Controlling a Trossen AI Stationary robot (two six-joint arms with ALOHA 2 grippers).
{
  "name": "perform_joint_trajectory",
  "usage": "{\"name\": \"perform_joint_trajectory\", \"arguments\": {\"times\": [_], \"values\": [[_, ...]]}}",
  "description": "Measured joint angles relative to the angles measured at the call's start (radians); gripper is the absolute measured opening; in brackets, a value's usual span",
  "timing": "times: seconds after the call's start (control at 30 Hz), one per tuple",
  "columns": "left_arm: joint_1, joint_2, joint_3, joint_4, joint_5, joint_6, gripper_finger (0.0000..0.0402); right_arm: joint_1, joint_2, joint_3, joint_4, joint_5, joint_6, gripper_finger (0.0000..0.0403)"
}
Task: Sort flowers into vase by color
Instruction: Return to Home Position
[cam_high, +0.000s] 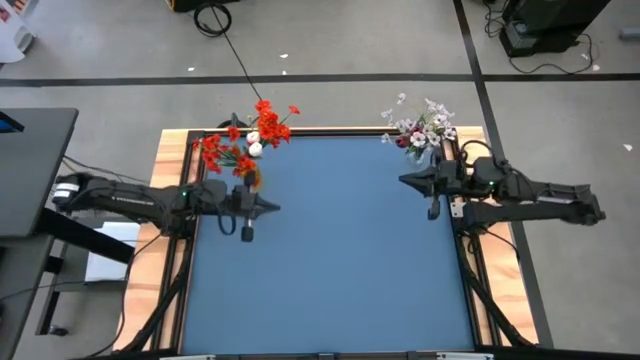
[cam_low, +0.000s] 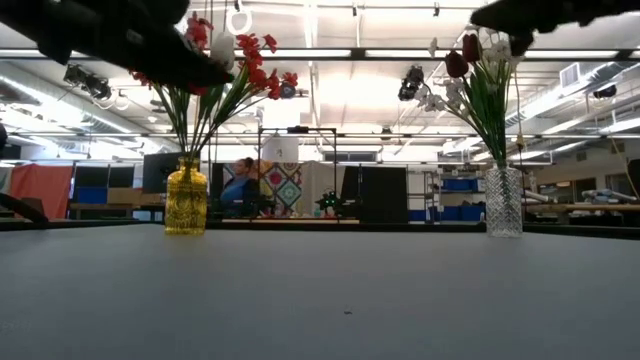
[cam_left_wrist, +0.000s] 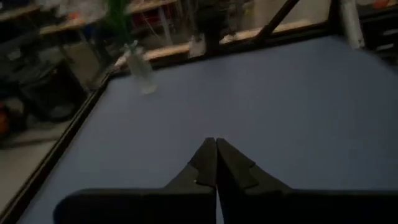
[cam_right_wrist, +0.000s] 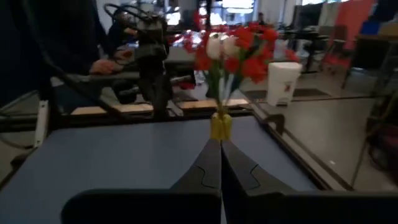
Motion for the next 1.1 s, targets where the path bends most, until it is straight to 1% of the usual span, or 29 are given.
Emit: {"name": "perform_joint_trajectory", "arguments": {"times": [0.03,0.13,0.17,0.2,0.27,0.3,0.43,0.5,0.57,0.67,0.83,0.9,0.97,1.03,1.1], "values": [[0.035,-0.011,0.000,-0.026,0.026,0.003,0.0004,-0.015,-0.030,-0.013,-0.018,-0.016,0.005,0.0001],[0.133,-0.010,0.000,-0.027,0.181,0.033,0.0004,-0.071,-0.106,-0.050,-0.110,-0.112,0.044,0.0000],[0.154,-0.008,-0.001,-0.023,0.219,0.060,0.0004,-0.088,-0.119,-0.070,-0.111,-0.152,0.053,0.0000],[0.169,-0.004,-0.001,-0.001,0.234,0.079,0.0004,-0.104,-0.133,-0.093,-0.104,-0.183,0.054,0.0000],[0.200,0.012,0.000,0.039,0.240,0.091,0.0004,-0.136,-0.143,-0.140,-0.047,-0.224,0.053,0.0000],[0.216,0.015,0.000,0.039,0.244,0.090,0.0004,-0.150,-0.143,-0.165,-0.003,-0.229,0.054,0.0000],[0.233,0.034,0.000,0.043,0.309,0.065,0.0004,-0.188,-0.140,-0.278,0.147,-0.249,0.060,0.0000],[0.218,0.046,-0.001,0.046,0.304,0.058,0.0004,-0.199,-0.142,-0.322,0.243,-0.252,0.087,0.0000],[0.190,0.071,0.000,0.050,0.250,0.038,0.0004,-0.207,-0.140,-0.356,0.296,-0.252,0.098,0.0000],[0.140,0.117,-0.001,0.077,0.222,0.030,0.0004,-0.217,-0.134,-0.378,0.304,-0.256,0.088,0.0000],[0.091,0.181,-0.007,0.150,0.196,-0.006,0.0004,-0.241,-0.137,-0.379,0.296,-0.309,0.050,0.0000],[0.083,0.188,-0.063,0.270,0.194,-0.046,0.0004,-0.255,-0.138,-0.379,0.297,-0.309,0.038,0.0000],[0.081,0.190,-0.154,0.459,0.192,-0.110,0.0004,-0.273,-0.139,-0.379,0.300,-0.320,0.029,0.0000],[0.081,0.190,-0.251,0.634,0.147,-0.167,0.0004,-0.292,-0.139,-0.379,0.300,-0.355,0.029,0.0000],[0.085,0.179,-0.318,0.775,0.117,-0.198,0.0004,-0.308,-0.139,-0.379,0.302,-0.392,0.040,0.0000]]}}
